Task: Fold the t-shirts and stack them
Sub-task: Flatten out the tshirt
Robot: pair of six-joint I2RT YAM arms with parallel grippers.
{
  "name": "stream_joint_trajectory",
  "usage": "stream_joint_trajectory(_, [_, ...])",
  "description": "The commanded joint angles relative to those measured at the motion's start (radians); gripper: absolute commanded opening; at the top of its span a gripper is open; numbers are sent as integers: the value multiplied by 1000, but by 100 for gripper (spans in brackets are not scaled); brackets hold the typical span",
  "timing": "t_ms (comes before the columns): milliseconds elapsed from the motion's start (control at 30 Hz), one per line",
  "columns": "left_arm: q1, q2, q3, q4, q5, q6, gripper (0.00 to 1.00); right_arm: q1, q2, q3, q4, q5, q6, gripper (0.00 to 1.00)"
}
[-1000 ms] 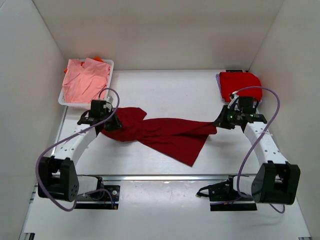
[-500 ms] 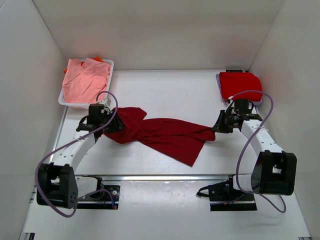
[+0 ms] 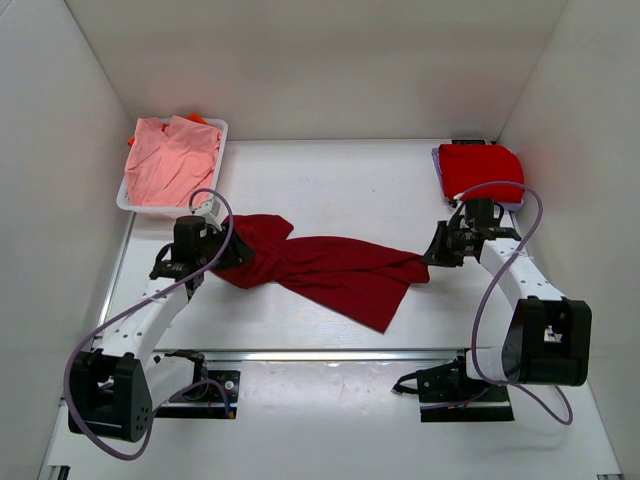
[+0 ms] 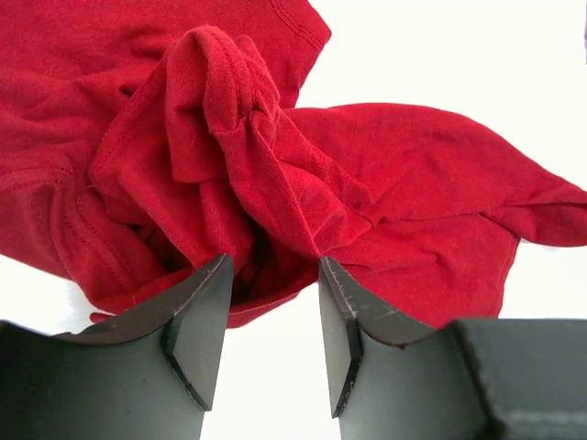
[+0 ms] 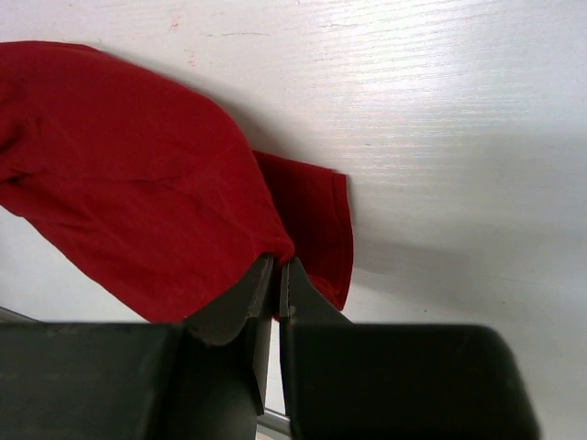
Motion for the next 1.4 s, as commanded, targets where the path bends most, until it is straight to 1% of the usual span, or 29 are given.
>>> stream_joint_trajectory(0, [-14,-35,-10,31,4,-2,54,7,3,-4,38,-8,-10,0])
stream_joint_trajectory(100, [-17,-27,5,23,5,9,53,6,6,-4,43,-8,-10,0])
stream_joint_trajectory(167, [-19,-47,-17,50,-2,-3,53,13,10,-4,41,-13,-8,1])
stream_joint_trajectory(233, [-10,-102,-57,87,-1,-29,53,10,4,-8,43,-13,-5,1])
stream_joint_trajectory(333, [-8,-161,-65,123,-9,-33,53,7,7,-14,35,-14,-10,0])
stream_joint_trajectory(400, [-14,-181,-58,112,-29,-31,57,10,12,-15,40,-15,-8,0])
stream_joint_trajectory(533, [-16,-167,-47,84,-26,6,57,18,16,-13,44,-19,-8,0])
stream_joint_trajectory(867, [-34,-138,-122,115,-62,32,57,12,20,-25,49,-22,-7,0])
stream_joint_trajectory(933, [-37,-132,-133,117,-58,29,53,13,21,-31,54,-25,-1,0])
stream_joint_trajectory(1033, [-33,-147,-131,120,-53,26,50,13,24,-31,57,-21,-5,1])
stream_joint_trajectory(1267, [-54,-129,-150,140,-50,32,52,13,35,-33,66,-33,-2,0])
stream_joint_trajectory(1367, [-66,-101,-154,178,-59,18,50,20,41,-30,60,-28,4,0])
